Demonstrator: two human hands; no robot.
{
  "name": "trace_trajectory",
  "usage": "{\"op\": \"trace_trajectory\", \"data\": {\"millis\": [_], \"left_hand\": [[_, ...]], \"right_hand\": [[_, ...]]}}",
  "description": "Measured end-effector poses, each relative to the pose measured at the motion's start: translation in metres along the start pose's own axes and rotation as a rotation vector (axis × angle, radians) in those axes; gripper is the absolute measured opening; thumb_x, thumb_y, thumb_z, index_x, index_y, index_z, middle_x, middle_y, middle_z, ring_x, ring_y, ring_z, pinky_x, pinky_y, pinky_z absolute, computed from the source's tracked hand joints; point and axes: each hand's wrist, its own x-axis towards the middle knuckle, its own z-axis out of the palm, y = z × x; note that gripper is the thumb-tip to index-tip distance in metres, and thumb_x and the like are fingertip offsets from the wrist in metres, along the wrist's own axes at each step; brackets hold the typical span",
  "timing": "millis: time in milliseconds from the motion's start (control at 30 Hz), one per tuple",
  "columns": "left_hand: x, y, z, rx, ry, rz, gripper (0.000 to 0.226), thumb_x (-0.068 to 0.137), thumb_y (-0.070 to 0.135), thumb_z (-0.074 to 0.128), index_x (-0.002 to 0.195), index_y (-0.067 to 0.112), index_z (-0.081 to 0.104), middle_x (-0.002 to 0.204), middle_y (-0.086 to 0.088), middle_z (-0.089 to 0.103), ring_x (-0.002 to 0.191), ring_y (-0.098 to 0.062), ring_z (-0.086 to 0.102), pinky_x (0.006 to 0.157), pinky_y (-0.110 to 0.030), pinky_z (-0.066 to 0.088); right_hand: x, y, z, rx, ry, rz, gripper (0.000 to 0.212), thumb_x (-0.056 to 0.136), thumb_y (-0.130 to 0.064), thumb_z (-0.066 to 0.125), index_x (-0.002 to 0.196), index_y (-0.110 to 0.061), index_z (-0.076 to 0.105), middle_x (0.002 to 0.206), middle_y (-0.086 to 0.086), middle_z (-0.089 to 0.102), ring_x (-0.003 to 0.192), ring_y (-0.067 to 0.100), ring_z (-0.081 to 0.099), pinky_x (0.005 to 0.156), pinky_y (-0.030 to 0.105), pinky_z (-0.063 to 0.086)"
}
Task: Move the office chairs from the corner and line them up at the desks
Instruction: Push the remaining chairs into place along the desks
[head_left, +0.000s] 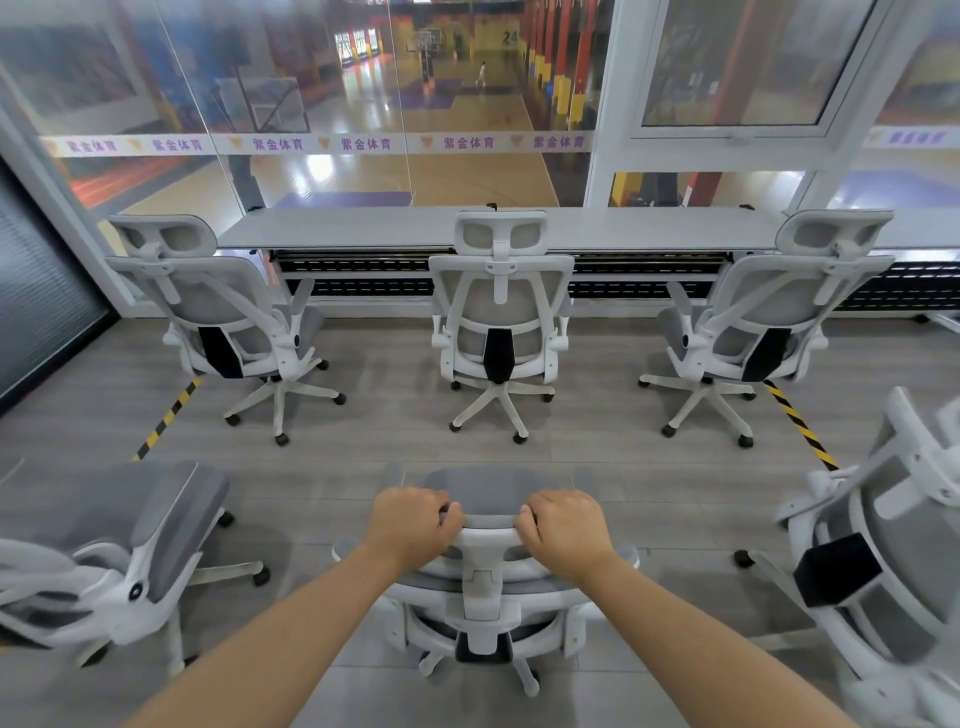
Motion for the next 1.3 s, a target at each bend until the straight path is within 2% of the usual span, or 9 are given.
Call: {"op": "trace_trajectory", "data": {"millis": [133, 500, 633, 767, 1000, 1200, 1300], "left_hand": [[-0.0015, -0.0004, 0.0003, 0.005, -0.001, 0.002, 0.047, 0.083, 0.045, 0.029, 0.059, 0.013, 0.054, 0.049, 0.0, 0.054, 0.044, -0.02, 0.044, 0.042, -0.022, 0.015], [0.0026, 0.0019, 0.002, -0.018, -0.015, 0.02, 0.043, 0.084, 0.044, 0.032, 0.057, 0.015, 0.05, 0.046, 0.001, 0.047, 0.042, -0.018, 0.039, 0.044, -0.024, 0.021], [0.0029, 0.0019, 0.002, 0.0, -0.011, 0.014, 0.042, 0.083, 0.044, 0.036, 0.057, 0.017, 0.054, 0.046, 0.002, 0.05, 0.041, -0.015, 0.038, 0.042, -0.021, 0.017], [0.0044, 0.0023, 0.0043, 0.001, 0.001, 0.029, 0.043, 0.083, 0.045, 0.034, 0.059, 0.017, 0.056, 0.048, 0.002, 0.051, 0.043, -0.016, 0.044, 0.043, -0.023, 0.018], [0.0022, 0.0026, 0.0019, 0.018, 0.022, 0.014, 0.041, 0.082, 0.042, 0.038, 0.055, 0.015, 0.051, 0.044, 0.001, 0.048, 0.04, -0.016, 0.034, 0.042, -0.021, 0.009], [0.0006, 0.003, 0.0028, 0.013, 0.021, 0.013, 0.045, 0.084, 0.044, 0.031, 0.063, 0.015, 0.057, 0.052, 0.001, 0.056, 0.047, -0.02, 0.048, 0.044, -0.025, 0.023], [-0.0008, 0.0044, 0.0009, 0.014, 0.021, 0.007, 0.043, 0.084, 0.043, 0.033, 0.061, 0.016, 0.057, 0.049, 0.001, 0.055, 0.044, -0.019, 0.043, 0.044, -0.024, 0.021]], "right_hand": [[-0.0015, -0.0002, -0.0025, -0.009, 0.016, -0.015, 0.038, 0.085, -0.028, 0.045, 0.048, -0.019, 0.044, 0.046, -0.005, 0.038, 0.041, 0.017, 0.033, 0.047, 0.026, 0.024], [-0.0017, 0.0006, -0.0064, -0.013, 0.027, -0.007, 0.039, 0.085, -0.028, 0.044, 0.048, -0.02, 0.039, 0.047, -0.009, 0.028, 0.042, 0.014, 0.026, 0.05, 0.026, 0.022], [-0.0016, 0.0012, -0.0077, -0.02, 0.016, -0.009, 0.038, 0.085, -0.028, 0.043, 0.048, -0.021, 0.036, 0.047, -0.01, 0.028, 0.042, 0.014, 0.025, 0.051, 0.025, 0.022], [-0.0007, 0.0029, -0.0063, -0.034, -0.011, 0.003, 0.039, 0.085, -0.028, 0.043, 0.047, -0.02, 0.038, 0.044, -0.007, 0.032, 0.041, 0.015, 0.027, 0.051, 0.026, 0.023], [-0.0008, 0.0031, -0.0063, -0.023, -0.012, -0.007, 0.038, 0.085, -0.028, 0.043, 0.048, -0.02, 0.04, 0.045, -0.008, 0.032, 0.041, 0.014, 0.027, 0.049, 0.025, 0.023], [0.0014, 0.003, -0.0061, 0.005, 0.017, -0.01, 0.036, 0.084, -0.027, 0.043, 0.05, -0.02, 0.036, 0.048, -0.007, 0.028, 0.044, 0.017, 0.025, 0.049, 0.027, 0.022], [0.0007, 0.0039, -0.0045, 0.007, 0.009, -0.013, 0.037, 0.085, -0.027, 0.043, 0.049, -0.019, 0.039, 0.048, -0.006, 0.031, 0.044, 0.018, 0.027, 0.048, 0.027, 0.025]]}}
